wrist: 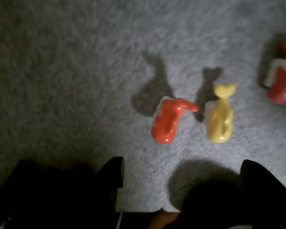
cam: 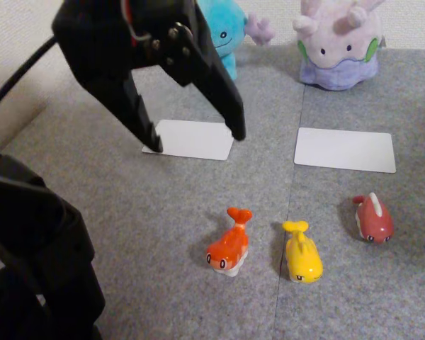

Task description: Wooper wants to eat egg sudhi, and Goomy wants to eat shrimp sushi

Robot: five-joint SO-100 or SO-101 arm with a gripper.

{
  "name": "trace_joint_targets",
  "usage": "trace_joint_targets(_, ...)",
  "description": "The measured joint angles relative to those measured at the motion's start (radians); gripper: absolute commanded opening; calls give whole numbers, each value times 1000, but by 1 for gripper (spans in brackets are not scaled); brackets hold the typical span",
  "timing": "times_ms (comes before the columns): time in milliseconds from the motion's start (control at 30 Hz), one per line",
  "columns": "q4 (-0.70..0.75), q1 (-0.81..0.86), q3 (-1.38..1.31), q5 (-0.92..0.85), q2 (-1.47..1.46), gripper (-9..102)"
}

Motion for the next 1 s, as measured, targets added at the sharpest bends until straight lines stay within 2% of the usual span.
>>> trace_joint_targets(200,-14,75,0,-66,-175,29)
trace_joint_targets(500,-132,187,0,-126,-423,29)
trace_joint_targets(800,-230,225,41,-176,-477,29)
trace_joint_targets(1000,-376,219,202,-190,-460,29)
